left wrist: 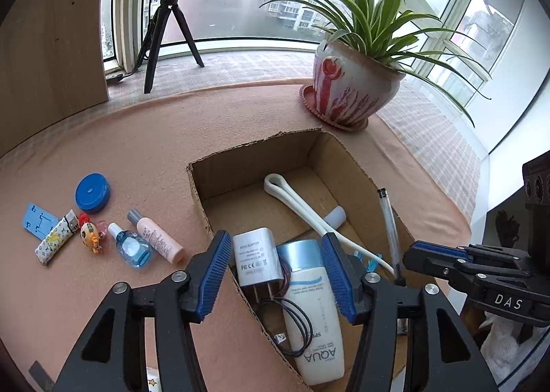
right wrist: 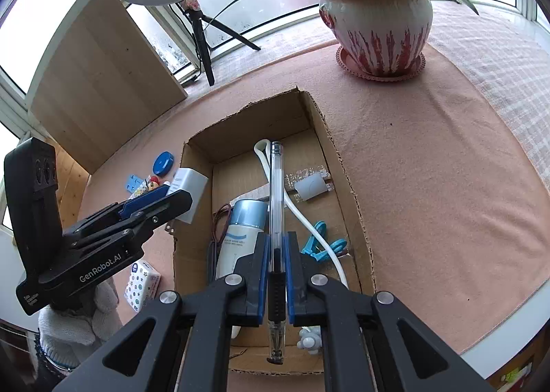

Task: Organize objects
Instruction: 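Carry the adapter and pen into the box with both tools and release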

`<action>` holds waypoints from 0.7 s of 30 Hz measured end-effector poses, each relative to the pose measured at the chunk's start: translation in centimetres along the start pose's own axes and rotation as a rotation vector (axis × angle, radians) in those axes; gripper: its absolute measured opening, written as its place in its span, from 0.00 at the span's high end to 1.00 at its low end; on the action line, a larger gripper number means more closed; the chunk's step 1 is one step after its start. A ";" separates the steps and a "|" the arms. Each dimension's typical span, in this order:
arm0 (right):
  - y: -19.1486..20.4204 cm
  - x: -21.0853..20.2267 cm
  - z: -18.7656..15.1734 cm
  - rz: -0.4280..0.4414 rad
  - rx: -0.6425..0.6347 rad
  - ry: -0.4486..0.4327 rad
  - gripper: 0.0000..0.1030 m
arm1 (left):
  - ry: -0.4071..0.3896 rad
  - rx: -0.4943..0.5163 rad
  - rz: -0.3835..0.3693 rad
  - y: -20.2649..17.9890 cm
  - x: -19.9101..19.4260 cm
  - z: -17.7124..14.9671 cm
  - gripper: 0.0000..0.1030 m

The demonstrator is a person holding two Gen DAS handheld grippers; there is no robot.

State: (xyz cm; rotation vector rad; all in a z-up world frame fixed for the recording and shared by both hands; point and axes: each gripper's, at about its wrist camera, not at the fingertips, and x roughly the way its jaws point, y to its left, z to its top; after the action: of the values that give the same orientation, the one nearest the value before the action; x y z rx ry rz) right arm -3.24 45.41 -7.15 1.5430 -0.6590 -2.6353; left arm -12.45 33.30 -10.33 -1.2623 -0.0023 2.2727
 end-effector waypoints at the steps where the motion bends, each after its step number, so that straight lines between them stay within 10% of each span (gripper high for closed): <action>1: -0.1 0.0 0.1 -0.003 0.003 -0.001 0.86 | -0.004 0.000 0.003 0.0 -0.2 0.0 0.39; 4: -0.3 -0.2 0.2 -0.005 0.008 -0.009 0.57 | -0.010 -0.007 0.011 0.3 -0.4 0.1 0.39; 21: 2.5 -1.1 0.8 -0.081 -0.043 -0.071 0.56 | -0.047 -0.046 0.066 4.2 -4.1 -0.7 0.39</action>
State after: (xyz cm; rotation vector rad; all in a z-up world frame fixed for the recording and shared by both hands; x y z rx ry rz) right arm -3.88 43.62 -4.99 1.5025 -0.5498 -2.7552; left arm -12.03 27.67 -8.58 -1.2494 -0.0302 2.3705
